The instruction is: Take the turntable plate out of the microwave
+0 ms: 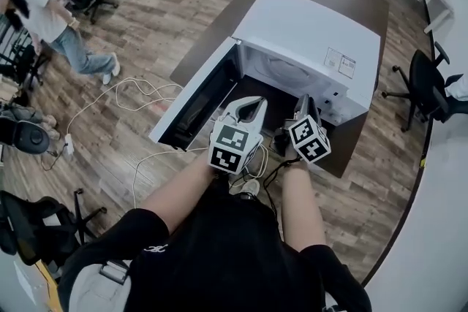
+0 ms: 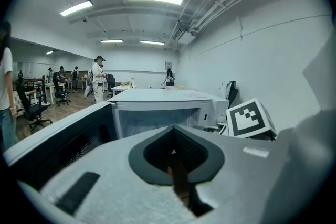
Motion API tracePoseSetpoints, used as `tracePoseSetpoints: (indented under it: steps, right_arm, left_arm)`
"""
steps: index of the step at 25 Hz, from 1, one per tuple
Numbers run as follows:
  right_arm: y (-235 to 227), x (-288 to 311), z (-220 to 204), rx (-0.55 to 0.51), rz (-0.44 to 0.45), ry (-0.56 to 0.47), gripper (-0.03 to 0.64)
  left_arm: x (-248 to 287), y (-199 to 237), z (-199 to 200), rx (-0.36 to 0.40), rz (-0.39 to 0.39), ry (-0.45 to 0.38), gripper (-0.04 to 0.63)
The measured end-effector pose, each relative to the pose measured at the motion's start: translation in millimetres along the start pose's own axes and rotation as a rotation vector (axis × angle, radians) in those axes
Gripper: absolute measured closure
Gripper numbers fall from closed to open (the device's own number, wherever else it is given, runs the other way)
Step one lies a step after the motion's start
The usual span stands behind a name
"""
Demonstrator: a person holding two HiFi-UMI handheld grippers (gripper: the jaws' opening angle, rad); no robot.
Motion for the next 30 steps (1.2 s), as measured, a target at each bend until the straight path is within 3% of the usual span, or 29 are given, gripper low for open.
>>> tracePoseSetpoints:
  steps: [5, 17, 24, 30]
  right_arm:
    - [-16, 27, -10, 0.052, -0.112, 0.010, 0.508]
    - [-48, 87, -33, 0.202, -0.303, 0.060, 0.494]
    - [-58, 109, -39, 0.286, -0.357, 0.071, 0.475]
    - [-54, 118, -39, 0.291, -0.371, 0.066, 0.479]
  left_arm:
    - [12, 12, -2, 0.003, -0.032, 0.017, 0.587]
    - [41, 37, -9, 0.006, -0.104, 0.055, 0.588]
    - [53, 47, -13, -0.003, -0.149, 0.073, 0.588]
    - [57, 57, -14, -0.018, -0.163, 0.078, 0.588]
Point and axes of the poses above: the fingertips, and each gripper's own axes: x forward along the fingers, y to its left, z out of its top, the point moved 2 cm from there along -x, backward along the fingers, and after that the axes turned 4 degrees about x, right-handed, at the moved point
